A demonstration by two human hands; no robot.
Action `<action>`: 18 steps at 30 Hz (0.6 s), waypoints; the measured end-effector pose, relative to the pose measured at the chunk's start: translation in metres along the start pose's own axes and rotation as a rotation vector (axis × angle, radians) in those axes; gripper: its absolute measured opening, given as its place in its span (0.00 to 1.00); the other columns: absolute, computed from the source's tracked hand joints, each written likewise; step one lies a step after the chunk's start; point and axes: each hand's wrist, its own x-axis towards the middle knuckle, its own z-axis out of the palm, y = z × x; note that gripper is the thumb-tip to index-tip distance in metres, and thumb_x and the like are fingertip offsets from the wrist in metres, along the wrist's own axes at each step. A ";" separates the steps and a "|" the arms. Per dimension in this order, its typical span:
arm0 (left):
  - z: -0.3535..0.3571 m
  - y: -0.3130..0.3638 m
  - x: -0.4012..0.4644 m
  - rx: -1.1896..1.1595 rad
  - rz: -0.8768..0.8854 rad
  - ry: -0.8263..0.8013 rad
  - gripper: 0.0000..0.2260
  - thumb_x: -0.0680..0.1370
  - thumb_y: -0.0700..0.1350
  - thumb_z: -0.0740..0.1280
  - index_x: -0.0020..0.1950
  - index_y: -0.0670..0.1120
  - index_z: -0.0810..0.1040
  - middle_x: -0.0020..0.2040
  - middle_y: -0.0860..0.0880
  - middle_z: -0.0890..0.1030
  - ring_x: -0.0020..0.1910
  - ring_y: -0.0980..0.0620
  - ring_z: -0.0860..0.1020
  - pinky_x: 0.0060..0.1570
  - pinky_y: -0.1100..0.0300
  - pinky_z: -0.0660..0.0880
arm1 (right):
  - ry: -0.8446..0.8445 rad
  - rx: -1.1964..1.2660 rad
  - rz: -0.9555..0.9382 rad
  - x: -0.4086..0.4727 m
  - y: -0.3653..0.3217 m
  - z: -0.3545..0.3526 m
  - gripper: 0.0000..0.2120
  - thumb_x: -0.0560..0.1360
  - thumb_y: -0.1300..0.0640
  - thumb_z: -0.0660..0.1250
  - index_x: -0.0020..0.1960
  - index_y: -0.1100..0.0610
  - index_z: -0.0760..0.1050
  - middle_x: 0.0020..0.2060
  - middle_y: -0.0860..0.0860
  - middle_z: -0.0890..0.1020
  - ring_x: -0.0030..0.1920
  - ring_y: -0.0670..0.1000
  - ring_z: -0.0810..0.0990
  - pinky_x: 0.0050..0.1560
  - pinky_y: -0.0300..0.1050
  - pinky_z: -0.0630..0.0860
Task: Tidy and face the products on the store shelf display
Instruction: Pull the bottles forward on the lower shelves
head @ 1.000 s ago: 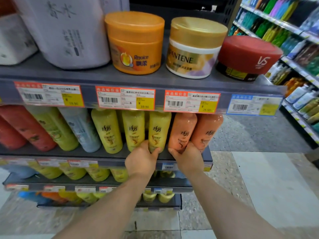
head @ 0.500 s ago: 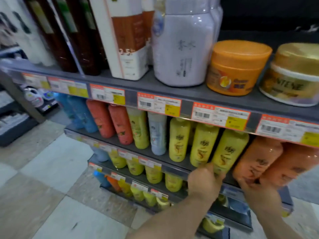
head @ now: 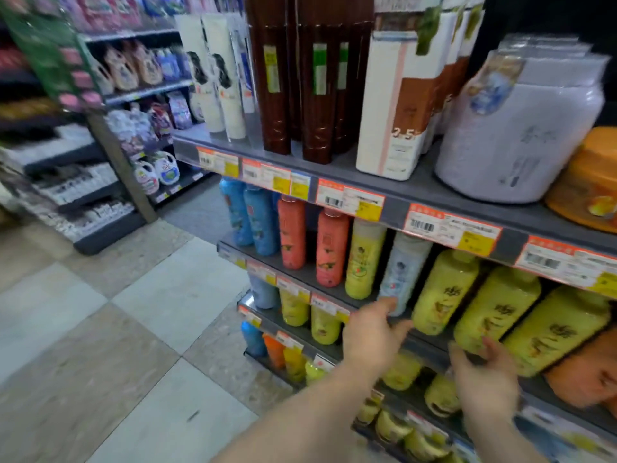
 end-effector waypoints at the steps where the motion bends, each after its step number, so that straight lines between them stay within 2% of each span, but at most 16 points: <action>1: -0.013 -0.007 0.004 -0.006 -0.013 0.020 0.22 0.73 0.56 0.70 0.65 0.52 0.76 0.59 0.52 0.81 0.55 0.51 0.79 0.53 0.59 0.75 | -0.026 -0.029 -0.016 -0.006 -0.008 0.012 0.28 0.71 0.49 0.72 0.67 0.58 0.70 0.62 0.57 0.77 0.62 0.61 0.75 0.62 0.57 0.72; 5: -0.059 -0.031 0.016 -0.034 -0.029 0.067 0.22 0.73 0.54 0.71 0.66 0.51 0.76 0.60 0.54 0.80 0.58 0.53 0.77 0.56 0.61 0.72 | -0.126 0.004 -0.062 -0.021 -0.034 0.059 0.24 0.74 0.52 0.71 0.67 0.56 0.70 0.59 0.52 0.77 0.56 0.56 0.77 0.57 0.52 0.74; 8: -0.090 -0.046 0.026 -0.031 -0.029 0.098 0.20 0.72 0.54 0.72 0.63 0.53 0.77 0.58 0.54 0.81 0.54 0.54 0.79 0.52 0.60 0.74 | -0.147 0.019 -0.087 -0.038 -0.062 0.095 0.22 0.73 0.53 0.71 0.64 0.55 0.71 0.55 0.50 0.76 0.55 0.54 0.77 0.56 0.49 0.74; 11: -0.119 -0.060 0.041 -0.030 -0.027 0.121 0.20 0.71 0.55 0.73 0.62 0.55 0.78 0.56 0.55 0.82 0.53 0.55 0.79 0.52 0.60 0.74 | -0.180 0.038 -0.069 -0.051 -0.081 0.121 0.23 0.73 0.53 0.72 0.65 0.55 0.70 0.57 0.51 0.76 0.53 0.51 0.77 0.56 0.49 0.74; 14: -0.148 -0.069 0.055 -0.022 -0.031 0.133 0.22 0.72 0.54 0.73 0.64 0.52 0.77 0.60 0.54 0.80 0.59 0.55 0.77 0.55 0.62 0.71 | -0.185 0.036 -0.082 -0.062 -0.098 0.143 0.25 0.73 0.49 0.71 0.67 0.53 0.69 0.61 0.52 0.77 0.57 0.54 0.78 0.58 0.56 0.76; 16: -0.162 -0.074 0.061 -0.005 -0.047 0.128 0.23 0.72 0.55 0.72 0.66 0.52 0.75 0.61 0.54 0.80 0.60 0.55 0.76 0.56 0.61 0.71 | -0.197 0.024 -0.084 -0.067 -0.109 0.153 0.25 0.74 0.49 0.70 0.67 0.54 0.69 0.62 0.52 0.76 0.60 0.55 0.77 0.60 0.53 0.75; 18: -0.174 -0.076 0.065 -0.001 -0.062 0.118 0.24 0.72 0.56 0.72 0.66 0.52 0.75 0.61 0.54 0.80 0.60 0.55 0.77 0.57 0.60 0.73 | -0.220 0.036 -0.080 -0.070 -0.119 0.160 0.24 0.74 0.50 0.70 0.67 0.55 0.69 0.59 0.52 0.77 0.58 0.53 0.77 0.56 0.47 0.73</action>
